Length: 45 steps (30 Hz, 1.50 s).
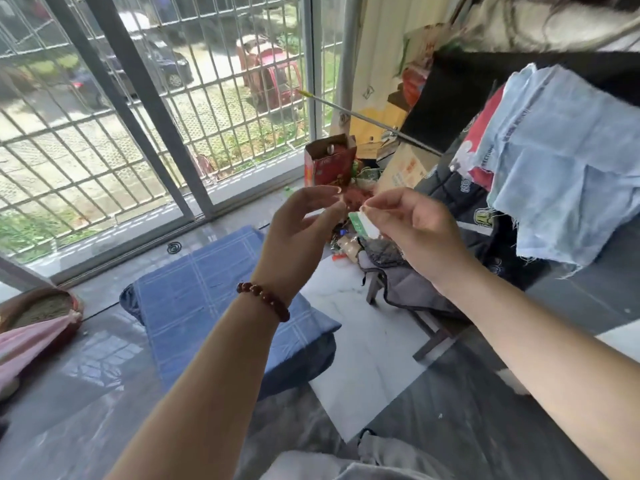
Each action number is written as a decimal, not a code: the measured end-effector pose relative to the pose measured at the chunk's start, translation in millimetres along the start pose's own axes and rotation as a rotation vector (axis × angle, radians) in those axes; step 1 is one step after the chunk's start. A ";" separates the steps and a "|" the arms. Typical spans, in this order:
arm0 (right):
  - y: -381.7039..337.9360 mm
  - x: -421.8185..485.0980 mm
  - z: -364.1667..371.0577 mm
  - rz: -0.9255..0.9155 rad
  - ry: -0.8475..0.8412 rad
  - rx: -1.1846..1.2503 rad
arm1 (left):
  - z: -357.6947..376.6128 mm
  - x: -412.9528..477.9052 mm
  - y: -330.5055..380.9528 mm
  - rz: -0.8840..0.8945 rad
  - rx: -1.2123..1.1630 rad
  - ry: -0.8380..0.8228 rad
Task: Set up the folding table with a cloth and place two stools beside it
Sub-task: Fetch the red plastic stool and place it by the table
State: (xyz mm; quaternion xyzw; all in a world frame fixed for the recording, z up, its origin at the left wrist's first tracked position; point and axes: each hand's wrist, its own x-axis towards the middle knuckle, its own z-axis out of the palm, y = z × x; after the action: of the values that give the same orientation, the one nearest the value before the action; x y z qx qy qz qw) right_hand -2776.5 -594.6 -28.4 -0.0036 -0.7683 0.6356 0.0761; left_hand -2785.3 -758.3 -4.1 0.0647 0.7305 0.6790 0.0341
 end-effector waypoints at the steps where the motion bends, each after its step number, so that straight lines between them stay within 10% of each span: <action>1: 0.7 -3.1 -4.6 0.004 0.021 -0.004 | 3.1 -0.3 -0.5 0.006 -0.007 -0.020; 29: -26.3 -208.0 50.4 0.090 0.696 0.056 | -14.8 -99.4 -2.5 0.038 -0.073 -0.712; 45: -27.2 -314.2 -19.6 0.119 0.990 0.036 | 104.0 -170.4 8.0 -0.027 -0.060 -1.009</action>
State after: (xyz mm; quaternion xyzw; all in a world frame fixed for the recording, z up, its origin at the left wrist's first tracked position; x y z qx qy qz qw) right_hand -2461.1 -612.8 -33.5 -0.3475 -0.6272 0.5741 0.3954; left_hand -2602.0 -679.1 -10.5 0.3744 0.6040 0.5834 0.3933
